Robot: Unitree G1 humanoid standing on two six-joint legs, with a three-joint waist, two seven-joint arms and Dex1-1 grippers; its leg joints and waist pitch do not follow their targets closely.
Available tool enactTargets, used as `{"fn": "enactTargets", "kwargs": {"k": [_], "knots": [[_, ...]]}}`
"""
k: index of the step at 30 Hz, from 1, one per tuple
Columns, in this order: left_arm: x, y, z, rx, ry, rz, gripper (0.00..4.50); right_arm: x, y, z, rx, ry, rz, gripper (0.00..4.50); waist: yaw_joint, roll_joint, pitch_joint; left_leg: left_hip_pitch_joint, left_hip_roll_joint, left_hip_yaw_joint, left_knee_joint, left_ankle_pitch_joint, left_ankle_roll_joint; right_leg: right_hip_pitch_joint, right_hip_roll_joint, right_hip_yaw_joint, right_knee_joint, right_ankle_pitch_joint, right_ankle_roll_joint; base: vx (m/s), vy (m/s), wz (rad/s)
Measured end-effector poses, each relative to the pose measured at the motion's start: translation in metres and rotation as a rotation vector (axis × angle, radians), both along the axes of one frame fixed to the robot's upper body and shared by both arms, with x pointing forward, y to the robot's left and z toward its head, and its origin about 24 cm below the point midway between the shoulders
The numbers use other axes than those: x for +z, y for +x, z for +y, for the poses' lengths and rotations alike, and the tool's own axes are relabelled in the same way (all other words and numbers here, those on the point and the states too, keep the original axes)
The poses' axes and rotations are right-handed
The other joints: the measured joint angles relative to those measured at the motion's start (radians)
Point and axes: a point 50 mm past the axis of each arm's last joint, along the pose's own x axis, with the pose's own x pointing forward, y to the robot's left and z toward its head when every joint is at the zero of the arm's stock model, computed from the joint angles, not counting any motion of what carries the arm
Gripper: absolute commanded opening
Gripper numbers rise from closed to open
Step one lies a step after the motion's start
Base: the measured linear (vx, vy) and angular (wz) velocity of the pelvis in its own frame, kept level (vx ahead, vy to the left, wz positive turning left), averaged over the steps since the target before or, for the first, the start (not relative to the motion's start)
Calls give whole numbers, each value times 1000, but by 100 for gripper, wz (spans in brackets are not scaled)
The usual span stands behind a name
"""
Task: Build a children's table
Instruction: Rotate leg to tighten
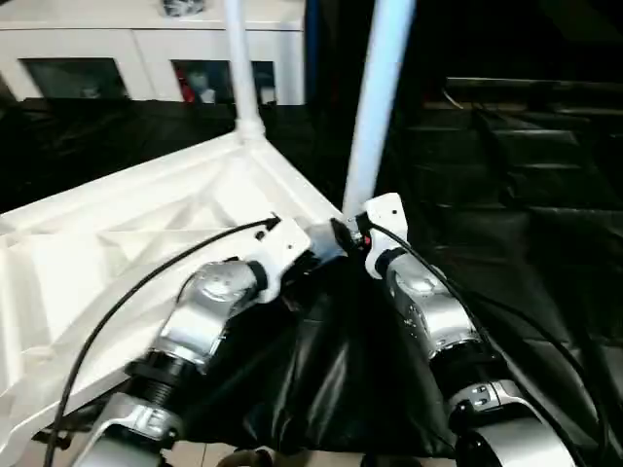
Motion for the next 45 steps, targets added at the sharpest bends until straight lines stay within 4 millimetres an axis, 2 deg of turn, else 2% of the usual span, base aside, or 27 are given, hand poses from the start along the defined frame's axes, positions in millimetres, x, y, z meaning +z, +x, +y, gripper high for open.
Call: {"fn": "enactTargets", "kwargs": {"k": [11, 18, 19, 20, 27, 39, 42, 45], "knots": [[3, -15, 25, -210, -12, 58, 0, 3, -18, -44, 463, -152, 31, 342, 23, 2, 1, -3, 2, 0, -1, 2, 3, -1, 1, -3, 0, -1, -3, 0, 0, 0], [4, -29, 39, -328, -15, 102, 0, 7, -33, -55, 710, -162, 93, 342, 32, -3, 3, -3, 3, 1, 1, 1, 1, -1, 1, -3, 1, -1, -4, 0, 0, 0], [4, -30, 41, -339, -13, 108, 0, 7, -34, -56, 732, -156, 102, 314, 33, -4, 4, -3, 4, 1, 1, 0, 1, -1, 1, -3, 1, -1, -4, 0, 0, 0], [4, -31, 42, -351, -13, 113, 0, 8, -35, -56, 754, -151, 110, 304, 34, -5, 5, -3, 4, 1, 2, 0, 1, -1, 1, -3, 1, -1, -4, 0, 0, 0], [5, -35, 44, -381, -14, 128, 0, 9, -38, -57, 796, -141, 128, 273, 36, -6, 5, -4, 4, 1, 4, 0, 1, -1, 1, -3, 1, -1, -4, 0, 0, 0], [5, -34, 44, -376, -12, 123, 0, 8, -38, -56, 792, -136, 128, 267, 37, -7, 6, -4, 4, 1, 6, 0, 1, -1, 1, -3, 4, -1, -4, 0, 0, 0], [3, -33, 44, -348, -2, 109, 0, 6, -37, -54, 744, -129, 122, 267, 34, -7, 5, -4, 5, 1, 7, 0, 1, -1, 1, -3, 5, -1, -4, 0, 0, 0], [2, -22, 36, -250, 4, 65, 0, 1, -28, -46, 551, -104, 87, 267, 27, -9, 5, -2, 4, 1, 7, 0, 0, 0, 1, -2, 6, 1, -6, 0, 0, 0]]}}
